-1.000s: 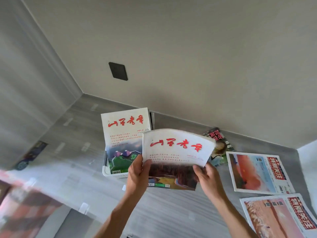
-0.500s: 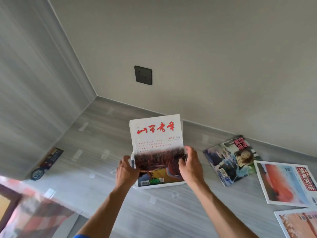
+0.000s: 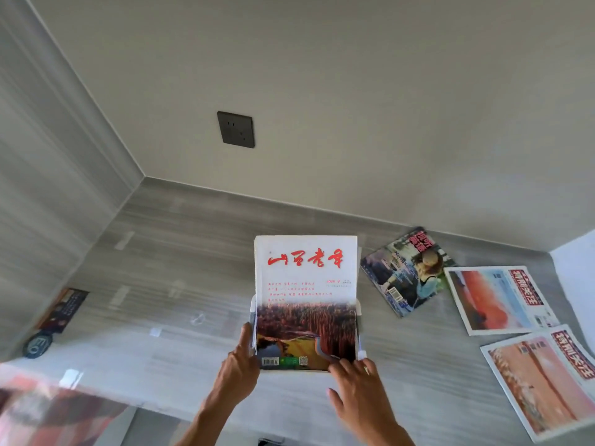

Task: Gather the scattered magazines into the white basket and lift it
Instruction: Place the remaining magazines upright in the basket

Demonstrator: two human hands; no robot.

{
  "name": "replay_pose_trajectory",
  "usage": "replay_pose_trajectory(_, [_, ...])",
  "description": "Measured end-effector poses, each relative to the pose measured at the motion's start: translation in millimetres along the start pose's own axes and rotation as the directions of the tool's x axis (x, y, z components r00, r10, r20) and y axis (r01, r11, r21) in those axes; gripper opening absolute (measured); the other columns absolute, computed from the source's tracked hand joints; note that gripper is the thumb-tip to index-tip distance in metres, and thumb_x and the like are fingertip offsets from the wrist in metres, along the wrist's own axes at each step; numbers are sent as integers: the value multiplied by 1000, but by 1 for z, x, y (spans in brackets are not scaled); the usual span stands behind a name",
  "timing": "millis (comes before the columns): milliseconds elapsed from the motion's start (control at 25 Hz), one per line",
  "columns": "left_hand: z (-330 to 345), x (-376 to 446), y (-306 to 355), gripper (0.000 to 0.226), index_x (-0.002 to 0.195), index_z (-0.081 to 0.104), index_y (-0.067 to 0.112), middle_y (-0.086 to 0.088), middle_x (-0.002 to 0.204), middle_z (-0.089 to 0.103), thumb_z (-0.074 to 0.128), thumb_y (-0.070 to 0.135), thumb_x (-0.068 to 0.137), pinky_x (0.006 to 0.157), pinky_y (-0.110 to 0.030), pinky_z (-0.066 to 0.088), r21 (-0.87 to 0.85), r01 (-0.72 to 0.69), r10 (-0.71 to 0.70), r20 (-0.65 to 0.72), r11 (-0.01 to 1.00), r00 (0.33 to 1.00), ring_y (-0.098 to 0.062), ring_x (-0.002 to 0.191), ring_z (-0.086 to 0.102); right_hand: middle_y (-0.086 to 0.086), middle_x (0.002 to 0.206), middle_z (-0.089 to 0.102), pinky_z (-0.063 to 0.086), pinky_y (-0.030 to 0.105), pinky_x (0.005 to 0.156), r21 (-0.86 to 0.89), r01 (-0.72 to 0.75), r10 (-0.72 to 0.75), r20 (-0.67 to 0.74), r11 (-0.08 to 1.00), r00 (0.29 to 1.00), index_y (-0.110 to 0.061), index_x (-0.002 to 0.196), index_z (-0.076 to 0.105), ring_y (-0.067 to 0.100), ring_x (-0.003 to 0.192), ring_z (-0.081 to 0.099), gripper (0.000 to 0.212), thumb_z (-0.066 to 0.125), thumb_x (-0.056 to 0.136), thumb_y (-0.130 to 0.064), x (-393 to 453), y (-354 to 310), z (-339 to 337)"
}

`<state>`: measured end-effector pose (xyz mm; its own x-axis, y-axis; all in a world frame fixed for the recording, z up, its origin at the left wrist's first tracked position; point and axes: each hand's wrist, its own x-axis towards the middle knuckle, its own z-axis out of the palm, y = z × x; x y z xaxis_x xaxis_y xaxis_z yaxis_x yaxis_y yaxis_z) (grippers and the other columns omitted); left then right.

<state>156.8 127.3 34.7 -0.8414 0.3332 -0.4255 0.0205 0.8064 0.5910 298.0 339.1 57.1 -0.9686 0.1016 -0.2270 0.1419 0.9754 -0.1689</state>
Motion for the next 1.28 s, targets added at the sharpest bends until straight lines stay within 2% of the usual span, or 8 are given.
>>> replay_pose_trajectory(240, [-6, -5, 12, 71, 150, 22, 19, -14, 140, 54, 55, 22, 87, 91, -37, 50, 3, 8, -9, 123, 1000, 992, -31, 116, 59, -17, 98, 74, 51, 26, 83, 374, -18, 32, -32, 927, 999, -32, 107, 67, 4, 84, 69, 30, 64, 79, -42, -21, 34, -25])
replay_pose_trajectory(400, [-46, 44, 49, 90, 146, 31, 17, -6, 132, 55, 83, 19, 73, 99, -43, 47, -329, 1, 2, 10, 944, 1000, -24, 120, 53, -17, 120, 65, 53, 22, 84, 851, -49, 382, -183, 523, 906, -35, 126, 55, -1, 98, 65, 49, 75, 82, -26, 28, 63, -63])
replay_pose_trajectory(520, [-49, 80, 76, 79, 128, 53, 13, -5, 113, 72, 90, 14, 58, 81, -42, 60, -657, 8, 50, 70, 754, 996, -32, 107, 67, -10, 146, 46, 36, 45, 111, 966, -201, 451, 109, 160, 886, -36, 147, 27, 12, 130, 48, 99, 87, 67, -36, 76, 72, -70])
replay_pose_trajectory(600, [-39, 91, 88, 67, 113, 62, 11, -7, 102, 76, 90, 16, 53, 69, -37, 62, -751, 28, 44, 76, 660, 996, -35, 98, 70, -3, 130, 65, 41, 54, 108, 967, -247, 387, 206, 57, 899, -29, 139, 41, 17, 117, 62, 91, 90, 62, -29, 97, 68, -67])
replay_pose_trajectory(720, [-31, 83, 98, 55, 98, 66, 19, -2, 91, 78, 94, 18, 51, 63, -36, 62, -770, -74, 74, -35, 634, 997, -28, 85, 75, -1, 104, 76, 56, 48, 93, 983, -172, 424, 132, 56, 896, -23, 117, 59, 12, 94, 72, 55, 85, 70, -13, 99, 60, -62])
replay_pose_trajectory(920, [-54, 35, 86, 65, 117, 59, 1, -24, 107, 72, 91, 11, 60, 78, -52, 59, -842, -229, 253, -115, 488, 961, -41, 98, 69, 2, 104, 76, 57, 19, 71, 998, 43, 446, -62, 53, 893, -15, 122, 55, 15, 94, 73, 64, 84, 66, -9, 53, 46, -67])
replay_pose_trajectory(1120, [-62, 24, 90, 77, 125, 47, -6, -28, 112, 67, 85, -14, 58, 82, -45, 59, -792, -272, 264, -145, 547, 954, -42, 103, 66, 5, 106, 75, 58, 32, 88, 991, 6, 374, -54, 130, 926, -4, 123, 57, 19, 100, 71, 58, 81, 70, 4, 47, 46, -75])
replay_pose_trajectory(1280, [-66, 28, 90, 73, 118, 56, -5, -29, 108, 69, 90, -2, 53, 84, -52, 57, -790, -208, 272, -54, 577, 961, -47, 102, 65, 10, 108, 74, 56, 36, 87, 995, -4, 324, -27, 96, 946, -7, 120, 60, 29, 104, 70, 63, 86, 62, -6, 53, 50, -76])
